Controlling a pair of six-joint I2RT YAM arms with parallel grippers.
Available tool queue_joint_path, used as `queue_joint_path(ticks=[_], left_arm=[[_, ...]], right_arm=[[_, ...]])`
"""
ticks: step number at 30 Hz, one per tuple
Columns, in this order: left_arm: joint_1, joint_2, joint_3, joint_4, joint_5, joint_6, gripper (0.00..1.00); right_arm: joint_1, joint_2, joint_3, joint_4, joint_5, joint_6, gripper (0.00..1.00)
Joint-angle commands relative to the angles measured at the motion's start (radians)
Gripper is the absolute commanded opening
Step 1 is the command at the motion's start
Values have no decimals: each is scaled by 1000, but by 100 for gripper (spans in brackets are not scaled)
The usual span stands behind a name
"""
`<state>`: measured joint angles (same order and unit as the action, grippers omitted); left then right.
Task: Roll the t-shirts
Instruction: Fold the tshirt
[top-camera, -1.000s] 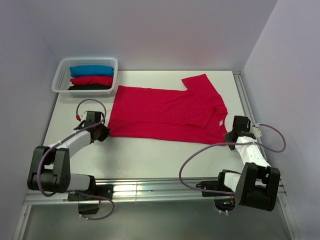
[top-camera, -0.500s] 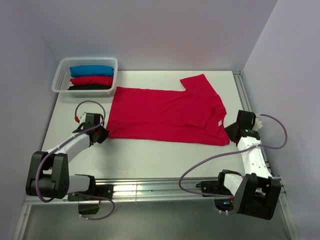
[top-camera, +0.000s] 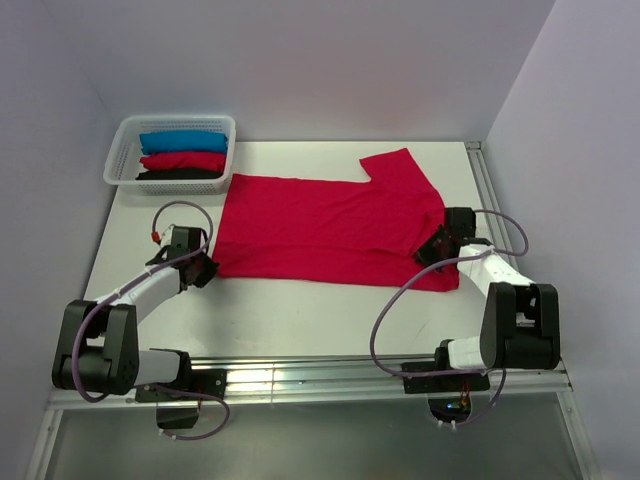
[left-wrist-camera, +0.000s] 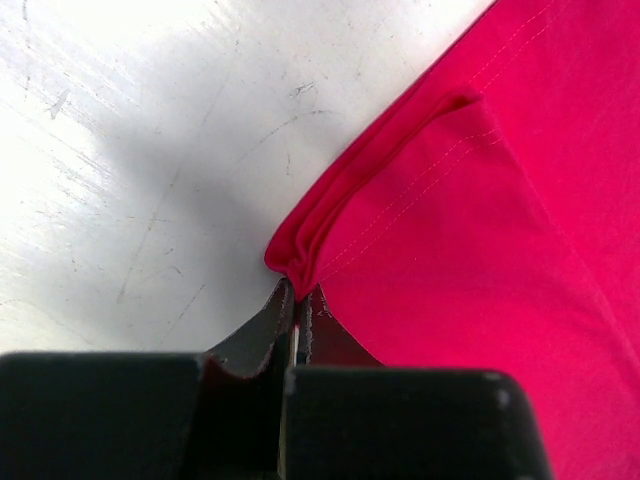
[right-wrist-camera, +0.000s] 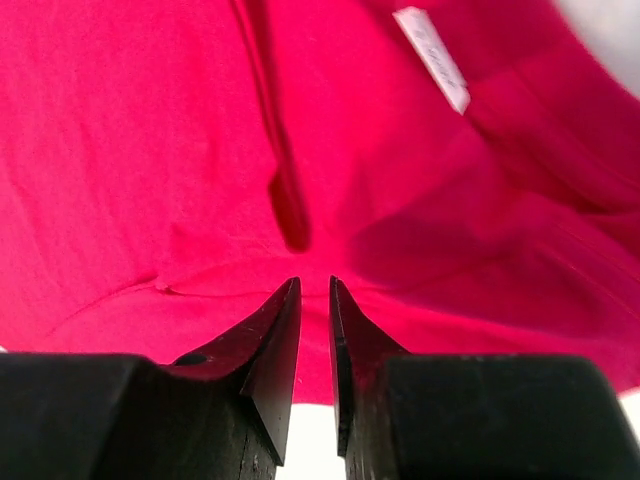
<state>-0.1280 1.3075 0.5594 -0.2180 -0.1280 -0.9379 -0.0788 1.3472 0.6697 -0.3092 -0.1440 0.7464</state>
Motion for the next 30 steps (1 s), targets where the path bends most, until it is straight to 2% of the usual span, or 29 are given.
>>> queue_joint_path(ticks=[1, 4, 9, 17, 20, 24, 30], left_arm=[[2, 12, 16, 3, 1, 30, 0], [2, 13, 13, 11, 5, 30, 0], [2, 12, 16, 17, 16, 44, 0], [2, -31, -6, 34, 25, 48, 0], [2, -10, 11, 20, 21, 53, 0], [2, -1, 17, 25, 19, 54, 0], [2, -8, 7, 37, 21, 53, 0]], right_arm=[[13, 23, 48, 96, -39, 22, 25], [25, 58, 64, 102, -28, 24, 26], [39, 101, 68, 130, -16, 31, 35], [57, 176, 77, 163, 1, 50, 35], [62, 197, 74, 179, 4, 57, 31], [63, 210, 77, 186, 7, 62, 6], [65, 211, 116, 164, 17, 50, 2]])
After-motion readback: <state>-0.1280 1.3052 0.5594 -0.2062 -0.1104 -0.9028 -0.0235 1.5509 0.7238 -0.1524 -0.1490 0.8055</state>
